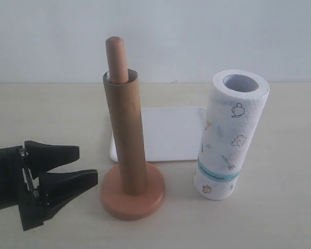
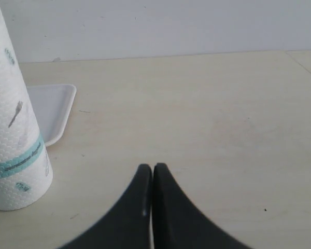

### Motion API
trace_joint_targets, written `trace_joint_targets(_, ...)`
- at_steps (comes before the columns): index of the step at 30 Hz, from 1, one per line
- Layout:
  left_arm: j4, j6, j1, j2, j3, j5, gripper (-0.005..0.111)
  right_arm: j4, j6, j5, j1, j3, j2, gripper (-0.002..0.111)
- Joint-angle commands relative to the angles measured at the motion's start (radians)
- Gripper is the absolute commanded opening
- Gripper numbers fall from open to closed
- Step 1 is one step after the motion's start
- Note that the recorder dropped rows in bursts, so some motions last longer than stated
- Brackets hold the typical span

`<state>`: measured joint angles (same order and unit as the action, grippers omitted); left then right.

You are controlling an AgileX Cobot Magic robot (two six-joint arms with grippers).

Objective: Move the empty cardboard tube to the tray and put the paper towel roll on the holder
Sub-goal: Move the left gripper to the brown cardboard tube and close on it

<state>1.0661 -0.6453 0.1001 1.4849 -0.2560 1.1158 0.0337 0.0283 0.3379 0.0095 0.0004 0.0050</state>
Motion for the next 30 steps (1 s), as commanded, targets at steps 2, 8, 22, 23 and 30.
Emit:
trace_joint_targets(2,-0.243,0.260,0.127,0.090,-0.030,0.065,0.076,-0.003,-0.005,-0.009,0.001,0.000,-0.005,0.000)
trace_joint_targets(8,-0.299,0.257,0.132,0.099,-0.144,0.092,0.076,-0.003,-0.005,-0.009,0.001,0.000,-0.005,0.000)
trace_joint_targets(22,-0.150,0.088,0.186,0.150,-0.271,-0.011,0.076,-0.003,-0.005,-0.009,0.001,0.000,-0.005,0.000)
trace_joint_targets(23,-0.155,0.104,0.205,0.163,-0.271,-0.013,0.076,-0.003,-0.005,-0.009,0.001,0.000,-0.005,0.000)
trace_joint_targets(30,-0.324,0.199,0.283,0.233,-0.285,-0.013,0.076,-0.003,-0.005,-0.009,0.001,0.000,-0.005,0.000)
